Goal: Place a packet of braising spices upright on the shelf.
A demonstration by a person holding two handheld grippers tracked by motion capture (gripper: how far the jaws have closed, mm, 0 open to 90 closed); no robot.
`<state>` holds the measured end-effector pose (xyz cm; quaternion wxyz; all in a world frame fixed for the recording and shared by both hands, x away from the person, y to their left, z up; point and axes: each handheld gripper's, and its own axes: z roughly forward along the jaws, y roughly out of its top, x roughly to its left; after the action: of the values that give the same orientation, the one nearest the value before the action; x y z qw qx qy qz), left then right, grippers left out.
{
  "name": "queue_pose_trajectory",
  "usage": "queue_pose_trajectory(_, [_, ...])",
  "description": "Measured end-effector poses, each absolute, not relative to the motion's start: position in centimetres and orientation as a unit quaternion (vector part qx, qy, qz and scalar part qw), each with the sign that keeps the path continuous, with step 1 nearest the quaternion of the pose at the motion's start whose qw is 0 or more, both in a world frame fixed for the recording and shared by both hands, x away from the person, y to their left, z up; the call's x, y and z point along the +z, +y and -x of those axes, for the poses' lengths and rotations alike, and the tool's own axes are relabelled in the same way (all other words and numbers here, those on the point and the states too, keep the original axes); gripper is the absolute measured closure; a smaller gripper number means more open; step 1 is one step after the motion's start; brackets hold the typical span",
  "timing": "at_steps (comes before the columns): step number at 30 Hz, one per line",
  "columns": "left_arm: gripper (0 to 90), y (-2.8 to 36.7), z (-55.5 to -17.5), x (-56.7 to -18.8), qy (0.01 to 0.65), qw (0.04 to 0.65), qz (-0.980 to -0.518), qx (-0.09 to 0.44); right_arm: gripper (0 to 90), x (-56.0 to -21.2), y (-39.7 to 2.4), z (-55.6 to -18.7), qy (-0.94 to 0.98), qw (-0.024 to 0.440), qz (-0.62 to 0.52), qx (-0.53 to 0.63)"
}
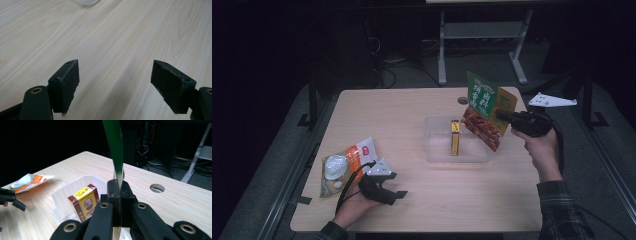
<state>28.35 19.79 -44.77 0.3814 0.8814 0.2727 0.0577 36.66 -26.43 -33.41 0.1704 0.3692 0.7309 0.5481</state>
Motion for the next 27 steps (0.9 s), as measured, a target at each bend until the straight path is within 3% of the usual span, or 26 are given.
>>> queue_pose_trajectory(27, [17.7, 19.5, -28.6, -45.1, 0.264, 0.372, -0.888, 0.057, 89.8, -36.3, -25.4, -37.6, 0.746, 0.155, -0.369, 0.532])
